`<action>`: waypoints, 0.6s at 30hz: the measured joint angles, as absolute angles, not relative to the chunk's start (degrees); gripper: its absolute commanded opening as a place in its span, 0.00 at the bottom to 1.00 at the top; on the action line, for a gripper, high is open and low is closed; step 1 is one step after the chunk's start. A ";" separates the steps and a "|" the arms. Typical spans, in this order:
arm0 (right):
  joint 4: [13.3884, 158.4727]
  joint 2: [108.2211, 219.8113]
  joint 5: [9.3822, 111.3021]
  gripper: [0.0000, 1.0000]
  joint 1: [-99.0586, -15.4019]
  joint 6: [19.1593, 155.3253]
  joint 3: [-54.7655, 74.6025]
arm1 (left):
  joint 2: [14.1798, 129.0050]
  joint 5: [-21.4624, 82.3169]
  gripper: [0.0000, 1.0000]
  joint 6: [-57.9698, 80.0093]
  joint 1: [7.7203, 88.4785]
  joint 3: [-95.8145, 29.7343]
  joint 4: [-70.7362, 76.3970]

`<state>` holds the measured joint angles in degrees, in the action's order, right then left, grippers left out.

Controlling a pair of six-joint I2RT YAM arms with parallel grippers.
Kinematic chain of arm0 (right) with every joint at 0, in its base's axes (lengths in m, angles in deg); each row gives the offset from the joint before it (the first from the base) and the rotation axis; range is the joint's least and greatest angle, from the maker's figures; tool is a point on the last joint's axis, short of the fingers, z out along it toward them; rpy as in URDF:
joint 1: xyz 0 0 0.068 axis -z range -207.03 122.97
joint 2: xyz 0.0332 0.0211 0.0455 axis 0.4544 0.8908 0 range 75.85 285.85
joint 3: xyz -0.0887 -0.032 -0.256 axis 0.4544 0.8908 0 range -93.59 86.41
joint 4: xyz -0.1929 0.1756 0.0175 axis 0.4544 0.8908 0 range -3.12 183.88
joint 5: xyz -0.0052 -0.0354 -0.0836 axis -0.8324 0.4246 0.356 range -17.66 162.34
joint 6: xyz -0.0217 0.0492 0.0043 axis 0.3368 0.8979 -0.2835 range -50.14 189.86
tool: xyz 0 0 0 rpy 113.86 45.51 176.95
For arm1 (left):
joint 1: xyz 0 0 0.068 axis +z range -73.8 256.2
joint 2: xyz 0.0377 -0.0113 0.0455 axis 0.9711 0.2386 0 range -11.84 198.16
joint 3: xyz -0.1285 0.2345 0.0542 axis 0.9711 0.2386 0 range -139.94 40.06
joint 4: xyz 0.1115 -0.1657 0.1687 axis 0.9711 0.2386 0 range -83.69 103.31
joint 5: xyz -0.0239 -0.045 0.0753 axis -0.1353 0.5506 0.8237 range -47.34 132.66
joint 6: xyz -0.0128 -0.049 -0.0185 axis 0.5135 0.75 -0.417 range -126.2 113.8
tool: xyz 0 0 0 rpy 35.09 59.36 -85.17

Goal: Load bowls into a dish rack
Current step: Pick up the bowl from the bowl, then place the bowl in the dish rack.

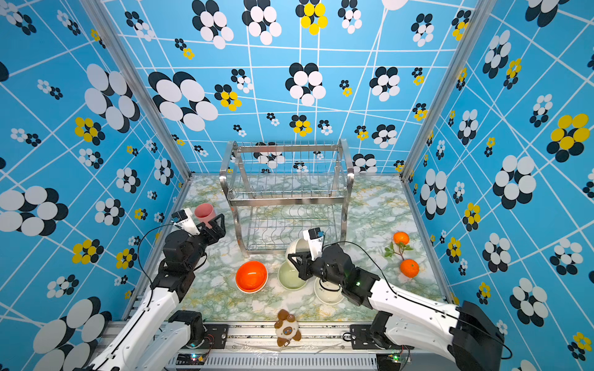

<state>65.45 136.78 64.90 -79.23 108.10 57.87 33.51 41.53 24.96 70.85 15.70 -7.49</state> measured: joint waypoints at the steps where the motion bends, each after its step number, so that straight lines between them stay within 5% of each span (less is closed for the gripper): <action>1: 62.11 139.18 63.43 0.00 -78.27 109.17 57.87 | 33.53 41.44 0.95 25.20 70.85 15.70 -7.47; 13: 22.28 168.08 49.75 0.00 -70.10 125.28 55.01 | 33.44 40.63 0.96 25.77 70.85 16.03 -8.01; 18: 16.43 176.01 46.98 0.00 -67.85 129.34 50.44 | 32.59 40.63 0.96 25.74 70.85 16.03 -7.97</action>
<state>16.43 176.01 46.98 -67.85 129.34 50.44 32.59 40.63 25.74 70.85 16.03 -7.97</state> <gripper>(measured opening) 0.105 0.962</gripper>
